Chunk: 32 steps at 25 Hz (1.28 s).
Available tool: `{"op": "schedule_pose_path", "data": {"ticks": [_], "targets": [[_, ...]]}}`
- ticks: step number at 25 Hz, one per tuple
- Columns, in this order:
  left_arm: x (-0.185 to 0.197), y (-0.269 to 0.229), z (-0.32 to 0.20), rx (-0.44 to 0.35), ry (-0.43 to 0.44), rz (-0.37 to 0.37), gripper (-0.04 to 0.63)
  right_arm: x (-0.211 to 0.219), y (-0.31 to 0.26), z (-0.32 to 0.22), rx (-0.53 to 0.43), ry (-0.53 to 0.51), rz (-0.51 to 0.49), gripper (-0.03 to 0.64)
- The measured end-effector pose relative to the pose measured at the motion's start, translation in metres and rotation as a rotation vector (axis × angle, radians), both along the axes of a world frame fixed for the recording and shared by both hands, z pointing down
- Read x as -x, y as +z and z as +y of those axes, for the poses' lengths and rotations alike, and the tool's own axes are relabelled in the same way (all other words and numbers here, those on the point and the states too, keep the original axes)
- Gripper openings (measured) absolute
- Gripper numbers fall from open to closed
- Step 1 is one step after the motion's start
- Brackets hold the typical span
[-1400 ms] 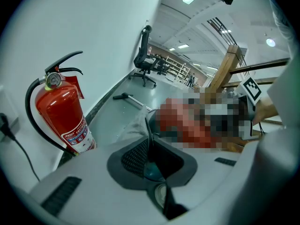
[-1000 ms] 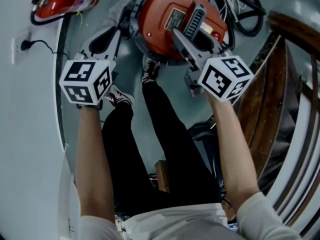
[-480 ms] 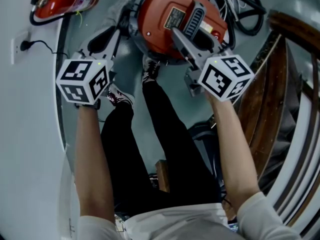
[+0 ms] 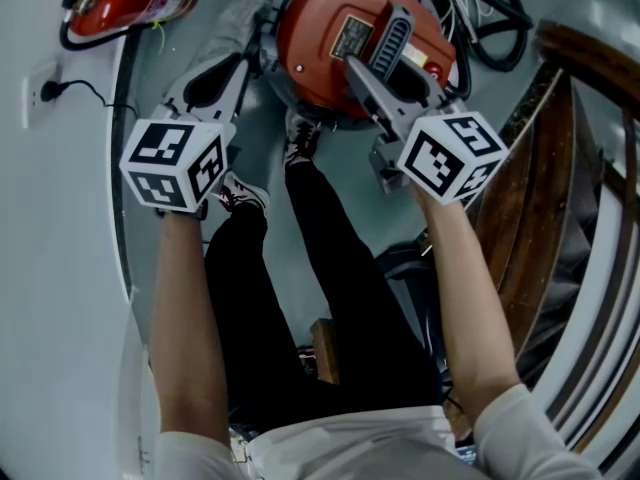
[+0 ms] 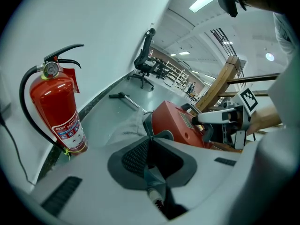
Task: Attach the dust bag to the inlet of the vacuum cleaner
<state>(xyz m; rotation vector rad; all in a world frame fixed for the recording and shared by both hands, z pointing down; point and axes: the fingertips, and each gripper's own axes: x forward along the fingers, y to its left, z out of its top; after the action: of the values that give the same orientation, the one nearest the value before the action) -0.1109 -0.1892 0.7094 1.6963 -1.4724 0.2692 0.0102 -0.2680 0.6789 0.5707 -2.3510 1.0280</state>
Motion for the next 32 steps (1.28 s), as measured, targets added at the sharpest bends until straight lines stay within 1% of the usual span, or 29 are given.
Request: {"op": "schedule_pose_path", "data": {"ticks": [2,4,8,15,19,21,22,23,25,26,28,32], "targets": [[0.001,0.001,0.001,-0.006,-0.019,-0.016,0.033,0.000,0.000,0.001,0.004,-0.004,-0.003,0.193],[0.002,0.002,0.003,-0.012,-0.019,-0.058,0.052,-0.001,0.001,0.002,0.009,-0.002,-0.006,0.193],[0.000,0.003,0.005,-0.019,0.021,-0.175,0.055,-0.003,0.002,0.003,0.010,0.005,-0.008,0.193],[-0.002,0.004,0.014,-0.017,0.066,-0.279,0.074,-0.001,0.001,0.002,0.007,0.001,-0.009,0.193],[0.001,0.009,0.017,-0.001,0.040,-0.352,0.069,-0.001,0.001,0.002,0.007,-0.003,-0.006,0.193],[0.004,0.012,0.016,0.005,0.005,-0.387,0.038,-0.001,0.001,0.002,0.008,-0.004,-0.006,0.193],[0.006,0.013,0.016,0.007,-0.025,-0.380,0.033,-0.001,0.000,0.002,0.009,-0.004,-0.006,0.193],[0.008,0.013,0.015,0.008,-0.063,-0.350,0.028,0.000,0.000,0.002,0.009,-0.004,-0.005,0.193],[0.013,0.013,0.016,0.013,-0.137,-0.263,0.025,0.000,0.000,0.002,0.008,-0.004,-0.006,0.193],[0.014,0.012,0.016,0.014,-0.161,-0.223,0.021,0.000,0.000,0.002,0.007,-0.003,-0.006,0.193],[0.015,0.012,0.016,0.008,-0.180,-0.164,0.021,-0.001,0.001,0.002,0.004,-0.003,-0.006,0.193],[0.010,0.011,0.016,-0.004,-0.152,-0.102,0.023,-0.001,0.000,0.002,0.001,-0.003,-0.005,0.193]]}}
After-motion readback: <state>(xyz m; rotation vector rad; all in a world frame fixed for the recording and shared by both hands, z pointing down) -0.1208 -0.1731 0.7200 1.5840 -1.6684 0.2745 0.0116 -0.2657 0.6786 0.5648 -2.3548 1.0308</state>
